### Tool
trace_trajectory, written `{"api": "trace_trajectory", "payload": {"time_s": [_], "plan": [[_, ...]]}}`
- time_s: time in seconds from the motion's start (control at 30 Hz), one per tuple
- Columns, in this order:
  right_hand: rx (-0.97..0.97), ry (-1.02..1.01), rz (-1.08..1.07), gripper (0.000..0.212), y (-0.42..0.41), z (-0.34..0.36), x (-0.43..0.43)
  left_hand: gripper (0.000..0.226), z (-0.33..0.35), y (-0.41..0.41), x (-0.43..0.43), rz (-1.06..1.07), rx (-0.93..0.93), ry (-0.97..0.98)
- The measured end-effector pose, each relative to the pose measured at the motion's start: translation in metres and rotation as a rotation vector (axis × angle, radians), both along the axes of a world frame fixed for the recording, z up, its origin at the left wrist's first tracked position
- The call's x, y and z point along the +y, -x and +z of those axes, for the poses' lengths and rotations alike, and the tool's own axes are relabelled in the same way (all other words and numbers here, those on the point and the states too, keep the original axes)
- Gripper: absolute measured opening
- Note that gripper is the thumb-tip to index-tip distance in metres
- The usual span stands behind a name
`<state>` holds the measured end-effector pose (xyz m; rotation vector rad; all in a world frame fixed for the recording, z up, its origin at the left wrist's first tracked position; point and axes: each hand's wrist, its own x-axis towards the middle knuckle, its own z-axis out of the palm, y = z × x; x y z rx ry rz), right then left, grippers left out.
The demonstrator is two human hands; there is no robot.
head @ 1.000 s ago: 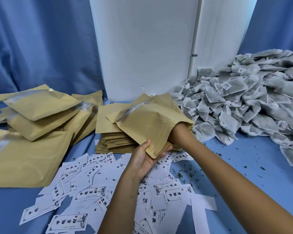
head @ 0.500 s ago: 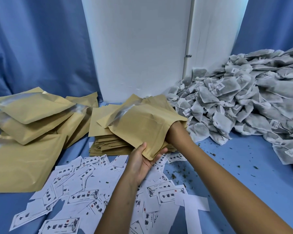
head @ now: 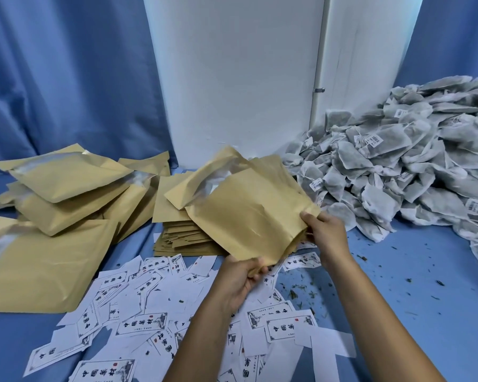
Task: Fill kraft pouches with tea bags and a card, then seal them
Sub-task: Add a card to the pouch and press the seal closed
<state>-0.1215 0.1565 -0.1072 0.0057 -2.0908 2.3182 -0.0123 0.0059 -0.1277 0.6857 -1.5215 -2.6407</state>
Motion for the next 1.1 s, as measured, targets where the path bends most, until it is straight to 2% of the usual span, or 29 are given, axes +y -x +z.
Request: {"api": "trace_trajectory", "payload": {"time_s": [0.13,0.2,0.27,0.37,0.53,0.67,0.73,0.87,1.03,1.1], "plan": [[-0.048,0.068,-0.105,0.014,0.013,-0.009,0.007,0.017,-0.001,0.001,-0.006,-0.038,-0.051,0.043],[-0.048,0.1,-0.11,0.01,0.013,-0.014,0.004,0.02,0.001,0.002,-0.006,-0.011,-0.055,0.081],[-0.061,0.173,-0.074,0.004,0.009,-0.016,0.002,0.022,0.0,0.003,-0.005,0.018,-0.051,0.1],[-0.088,0.266,0.07,0.007,0.005,-0.013,0.002,0.021,-0.001,0.001,-0.003,0.028,-0.064,0.085],[-0.006,0.149,-0.045,0.011,0.006,-0.018,0.0,0.016,-0.002,0.002,-0.001,0.038,-0.058,0.123],[-0.14,0.207,0.153,0.01,0.001,-0.022,0.0,0.014,-0.002,0.001,-0.002,0.066,-0.042,0.139],[-0.147,0.153,0.146,0.016,0.002,-0.025,0.001,0.013,-0.002,-0.001,-0.001,0.058,-0.044,0.162],[-0.102,0.143,0.07,0.012,0.002,-0.028,0.001,0.014,-0.001,-0.002,0.001,0.048,-0.031,0.153],[-0.148,0.162,0.199,0.014,-0.004,-0.031,-0.005,0.016,-0.003,-0.001,0.003,0.064,-0.035,0.141],[-0.122,0.111,0.155,0.012,-0.003,-0.032,-0.006,0.017,-0.005,-0.001,0.004,0.058,-0.034,0.146]]}}
